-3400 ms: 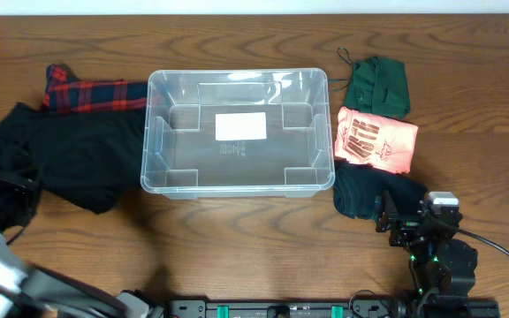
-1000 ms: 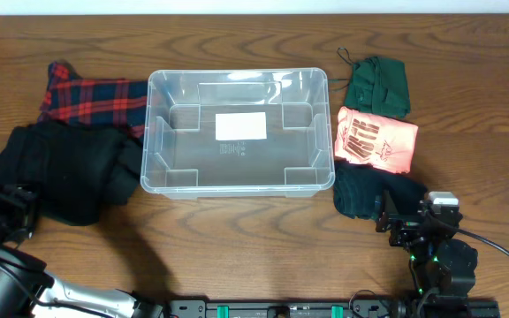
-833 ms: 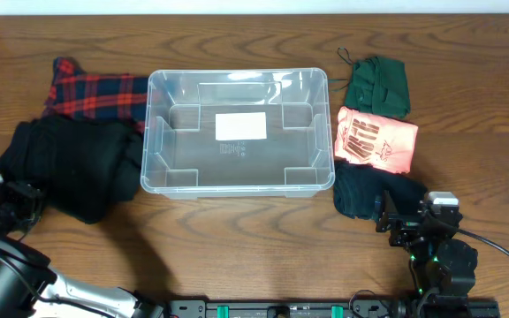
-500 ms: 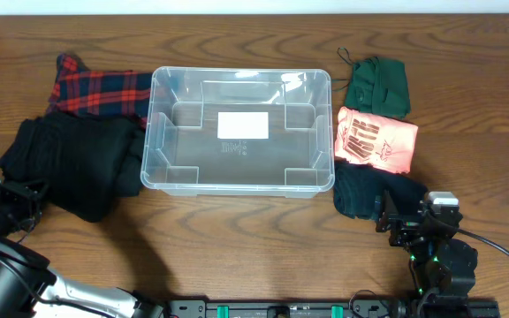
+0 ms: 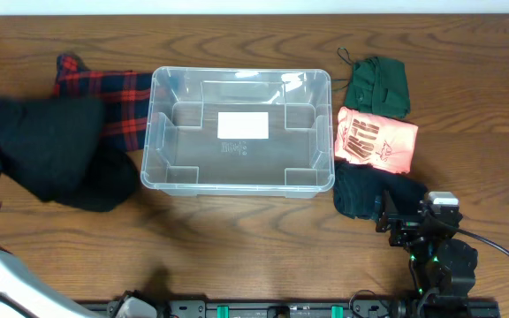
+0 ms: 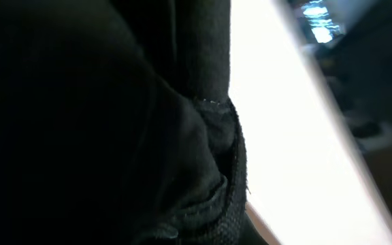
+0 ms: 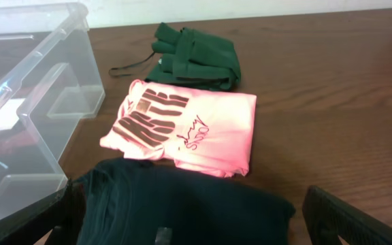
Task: Pack container
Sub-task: 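Lift the black garment and carry it into the clear bin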
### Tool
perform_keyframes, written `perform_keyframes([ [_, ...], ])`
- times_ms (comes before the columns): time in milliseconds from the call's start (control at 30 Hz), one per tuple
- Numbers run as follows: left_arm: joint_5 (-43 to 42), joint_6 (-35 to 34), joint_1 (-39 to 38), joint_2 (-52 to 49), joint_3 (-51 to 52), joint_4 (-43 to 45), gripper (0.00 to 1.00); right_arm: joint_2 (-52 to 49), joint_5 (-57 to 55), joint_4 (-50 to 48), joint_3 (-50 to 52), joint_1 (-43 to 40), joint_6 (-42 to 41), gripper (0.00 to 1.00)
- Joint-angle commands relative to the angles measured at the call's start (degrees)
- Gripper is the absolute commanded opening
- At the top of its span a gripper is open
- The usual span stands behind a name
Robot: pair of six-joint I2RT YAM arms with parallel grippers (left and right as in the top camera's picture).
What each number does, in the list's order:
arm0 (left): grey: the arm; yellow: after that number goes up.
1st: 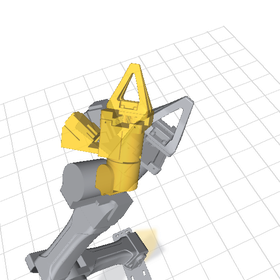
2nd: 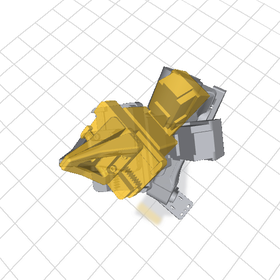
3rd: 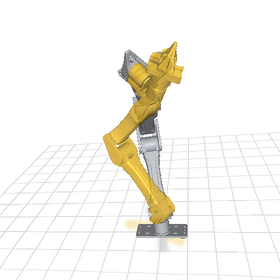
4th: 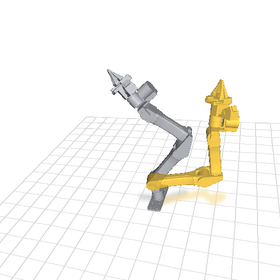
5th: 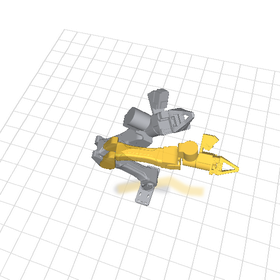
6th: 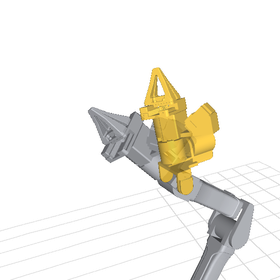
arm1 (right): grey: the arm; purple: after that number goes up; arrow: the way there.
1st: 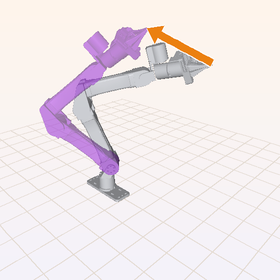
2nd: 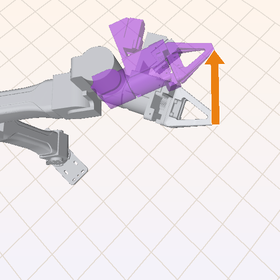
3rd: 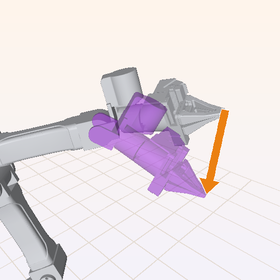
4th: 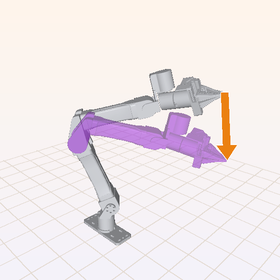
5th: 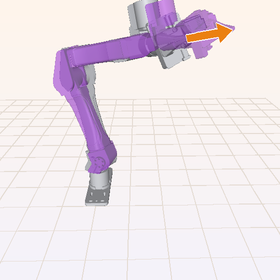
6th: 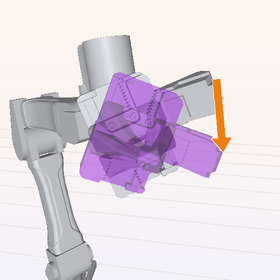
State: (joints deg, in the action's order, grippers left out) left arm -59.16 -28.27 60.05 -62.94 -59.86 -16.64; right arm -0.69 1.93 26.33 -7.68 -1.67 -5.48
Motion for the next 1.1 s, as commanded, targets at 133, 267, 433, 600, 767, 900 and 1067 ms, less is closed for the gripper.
perform_keyframes([
  [133, -4.52, -22.69, -9.57, 10.4, -2.4, 13.88, 0.06, 0.31, 0.46, 0.07, 0.2, -0.13, -0.5, 0.99],
  [267, -3.98, -26.91, -16.28, 10.6, -2.4, 22.69, 0.06, 0.31, 0.44, 0.07, 0.2, -0.13, -0.48, 0.99],
  [433, -1.77, -26.21, -23.45, 9.18, -2.36, 23.39, 0.06, 0.31, 0.44, 0.07, 0.2, -0.13, -0.5, 0.99],
  [600, 3.82, -22.73, -35.52, 5.84, -2.25, 23.21, 0.06, 0.31, 0.44, 0.07, 0.2, -0.13, -0.48, 0.99],
  [767, 16.96, -22.36, -51.25, 0.42, -1.92, 21.4, 0.06, 0.31, 0.44, 0.07, 0.2, -0.13, -0.5, 0.99],
  [900, 28.26, -21.29, -61.51, -4.04, -1.49, 19.91, 0.06, 0.31, 0.44, 0.07, 0.2, -0.13, -0.48, 0.99],
  [1067, 40.04, -21.35, -69.46, -7.98, -1.49, 19.5, 0.06, 0.31, 0.44, 0.07, 0.2, -0.13, -0.5, 0.99],
])
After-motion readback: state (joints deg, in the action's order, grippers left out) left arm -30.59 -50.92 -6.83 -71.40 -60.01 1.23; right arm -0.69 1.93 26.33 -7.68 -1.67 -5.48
